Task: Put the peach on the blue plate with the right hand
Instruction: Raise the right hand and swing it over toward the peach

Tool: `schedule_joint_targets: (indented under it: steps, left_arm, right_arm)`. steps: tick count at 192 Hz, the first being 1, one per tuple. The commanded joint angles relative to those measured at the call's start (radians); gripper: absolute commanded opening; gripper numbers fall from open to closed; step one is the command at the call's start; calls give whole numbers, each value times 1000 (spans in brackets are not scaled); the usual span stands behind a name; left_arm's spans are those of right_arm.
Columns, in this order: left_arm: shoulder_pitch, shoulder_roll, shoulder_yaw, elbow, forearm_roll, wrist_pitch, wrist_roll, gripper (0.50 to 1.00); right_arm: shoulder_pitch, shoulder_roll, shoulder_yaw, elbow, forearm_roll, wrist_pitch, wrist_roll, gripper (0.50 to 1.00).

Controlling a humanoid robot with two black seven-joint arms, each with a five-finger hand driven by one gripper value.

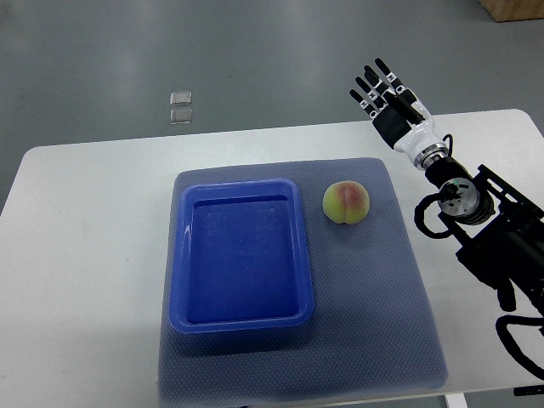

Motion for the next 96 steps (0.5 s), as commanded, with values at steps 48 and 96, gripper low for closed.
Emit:
schedule_joint_targets:
  steps: [48, 96]
  left_arm:
    - [0, 0, -1, -3, 0, -2, 0, 1000]
    - [0, 0, 1, -12, 0, -2, 0, 1000]
  right_arm:
    - [322, -192, -518, 10, -412, 69, -29, 932]
    - [619, -313, -894, 159, -774, 204, -181, 932]
